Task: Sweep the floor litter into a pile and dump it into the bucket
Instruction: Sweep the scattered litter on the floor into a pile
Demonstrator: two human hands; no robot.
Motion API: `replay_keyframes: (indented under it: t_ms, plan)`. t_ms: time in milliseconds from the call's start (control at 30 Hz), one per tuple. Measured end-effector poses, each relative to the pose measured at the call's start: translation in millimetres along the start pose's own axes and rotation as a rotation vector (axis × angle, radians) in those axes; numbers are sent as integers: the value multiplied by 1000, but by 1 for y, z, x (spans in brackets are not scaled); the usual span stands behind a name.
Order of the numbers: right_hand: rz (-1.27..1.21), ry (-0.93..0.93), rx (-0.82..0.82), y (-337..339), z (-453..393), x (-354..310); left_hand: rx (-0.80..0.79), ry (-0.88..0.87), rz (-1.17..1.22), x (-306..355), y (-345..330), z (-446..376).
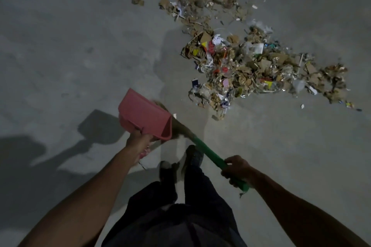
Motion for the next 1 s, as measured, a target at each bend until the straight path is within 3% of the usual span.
replay_keyframes:
  t_ms: [333, 467, 700, 1000]
  plan:
    - [-126, 114, 244, 53, -40, -43, -13, -19, -32, -17, -21, 5]
    - [5, 182, 226, 48, -18, -23, -38, -24, -42, -8, -34, 4]
    - [93, 36, 118, 65, -22, 18, -61, -42, -72, 29, -63, 5]
    - [39, 36, 222, 206, -104, -25, -20, 0, -82, 110, -142, -22]
Point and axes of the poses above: each hand's wrist, its own z-axis away from the middle knuckle, its own y-axis out of the back of the hand, x = y × z, the point moved 2 cm from there along -z, towards the middle knuckle, and after that the axes turned 3 degrees about -z, right-handed, at the moved point
